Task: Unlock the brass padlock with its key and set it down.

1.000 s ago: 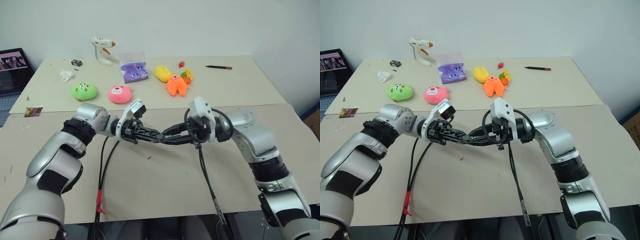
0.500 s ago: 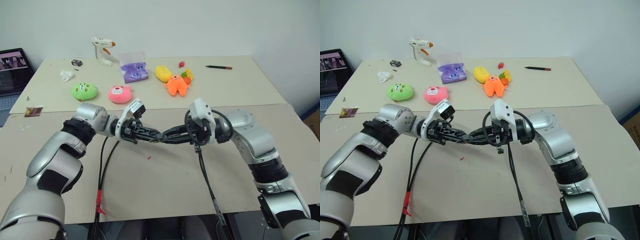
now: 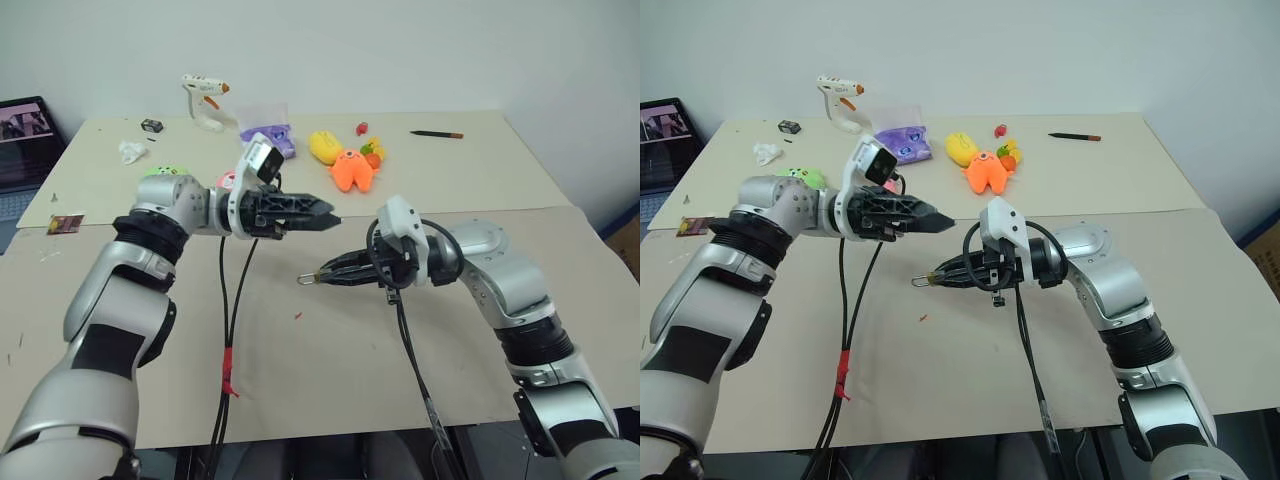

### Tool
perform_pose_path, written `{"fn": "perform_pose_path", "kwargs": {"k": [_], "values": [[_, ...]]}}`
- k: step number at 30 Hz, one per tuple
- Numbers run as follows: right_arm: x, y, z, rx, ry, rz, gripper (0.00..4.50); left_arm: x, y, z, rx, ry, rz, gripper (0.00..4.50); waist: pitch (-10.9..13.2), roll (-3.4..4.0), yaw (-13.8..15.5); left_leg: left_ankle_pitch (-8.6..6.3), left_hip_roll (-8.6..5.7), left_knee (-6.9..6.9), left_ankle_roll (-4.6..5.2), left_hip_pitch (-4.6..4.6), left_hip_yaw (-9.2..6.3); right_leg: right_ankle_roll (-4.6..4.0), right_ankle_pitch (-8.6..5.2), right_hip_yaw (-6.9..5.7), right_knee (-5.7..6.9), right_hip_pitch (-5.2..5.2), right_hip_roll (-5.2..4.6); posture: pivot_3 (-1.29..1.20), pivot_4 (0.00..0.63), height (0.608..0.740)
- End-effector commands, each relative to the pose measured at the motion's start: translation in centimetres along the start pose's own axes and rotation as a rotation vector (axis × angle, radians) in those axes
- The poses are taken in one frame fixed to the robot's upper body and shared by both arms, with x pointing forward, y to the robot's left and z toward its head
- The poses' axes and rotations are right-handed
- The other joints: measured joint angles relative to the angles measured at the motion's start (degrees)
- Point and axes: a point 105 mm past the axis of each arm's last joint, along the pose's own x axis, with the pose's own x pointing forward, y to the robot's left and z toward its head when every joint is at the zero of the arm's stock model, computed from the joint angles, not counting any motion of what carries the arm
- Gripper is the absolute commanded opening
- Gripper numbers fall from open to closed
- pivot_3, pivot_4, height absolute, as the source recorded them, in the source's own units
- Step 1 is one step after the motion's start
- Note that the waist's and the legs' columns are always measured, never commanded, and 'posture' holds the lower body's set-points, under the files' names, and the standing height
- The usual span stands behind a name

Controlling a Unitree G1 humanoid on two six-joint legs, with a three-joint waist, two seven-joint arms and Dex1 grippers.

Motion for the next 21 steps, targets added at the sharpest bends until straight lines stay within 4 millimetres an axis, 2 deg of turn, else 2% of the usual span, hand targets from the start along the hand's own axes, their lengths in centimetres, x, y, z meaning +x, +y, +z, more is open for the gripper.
{"fn": "perform_pose_path", "kwargs": {"k": [1, 7, 9, 11, 14, 19, 21], "values": [[-0.3, 0.0, 1.1, -0.025, -0.026, 0.001, 0.18, -0.6, -0.8, 0.6, 0.112, 0.006, 0.012, 4.46, 0.0, 0.00, 0.1, 0.00, 0.00, 0.00, 0.00, 0.01, 0.00, 0.00, 0.00, 0.00, 0.02, 0.01, 0.00, 0.00, 0.150, 0.740], [-1.0, -0.4, 2.0, -0.031, -0.039, -0.025, 0.18, -2.1, 0.5, -0.7, 0.188, 0.038, 0.122, 4.46, 0.0, 0.00, 0.1, 0.00, -0.02, 0.00, 0.00, 0.00, -0.02, 0.00, 0.00, 0.00, 0.08, -0.02, -0.02, 0.00, 0.150, 0.740], [-1.4, -0.2, 3.3, -0.032, -0.060, -0.026, 0.18, -2.6, 2.2, -2.1, 0.255, 0.091, 0.237, 4.46, 0.0, 0.00, 0.2, 0.00, -0.04, 0.00, 0.00, 0.01, -0.02, 0.00, 0.00, 0.00, 0.10, -0.03, -0.05, 0.00, 0.150, 0.740], [-1.7, 0.2, 4.2, -0.030, -0.072, -0.023, 0.18, -2.7, 3.0, -3.1, 0.293, 0.105, 0.291, 4.46, 0.0, 0.00, 0.2, 0.00, -0.05, 0.00, -0.01, 0.01, -0.03, 0.00, 0.00, 0.01, 0.12, -0.03, -0.11, 0.00, 0.150, 0.740], [-2.0, 0.6, 4.4, -0.020, -0.068, -0.023, 0.18, -2.6, 3.4, -3.7, 0.329, 0.100, 0.325, 4.46, 0.0, 0.00, 0.4, 0.00, -0.05, 0.00, -0.01, 0.00, -0.09, 0.00, 0.00, 0.01, 0.17, -0.05, -0.12, 0.00, 0.150, 0.740], [-2.4, 0.8, 4.5, -0.009, -0.055, -0.036, 0.18, -2.4, 3.6, -3.0, 0.393, 0.022, 0.377, 4.46, 0.0, 0.00, 0.7, 0.00, -0.15, 0.01, -0.01, 0.00, -0.11, 0.00, 0.00, 0.02, 0.23, -0.04, -0.18, 0.00, 0.150, 0.740], [-2.4, 0.9, 4.7, -0.007, -0.058, -0.035, 0.18, -2.3, 3.2, -2.0, 0.390, -0.048, 0.372, 3.93, 0.0, 0.00, 0.7, 0.00, -0.17, 0.04, 0.00, 0.00, -0.12, 0.00, 0.00, 0.02, 0.24, -0.03, -0.19, 0.00, 0.150, 0.740]]}}
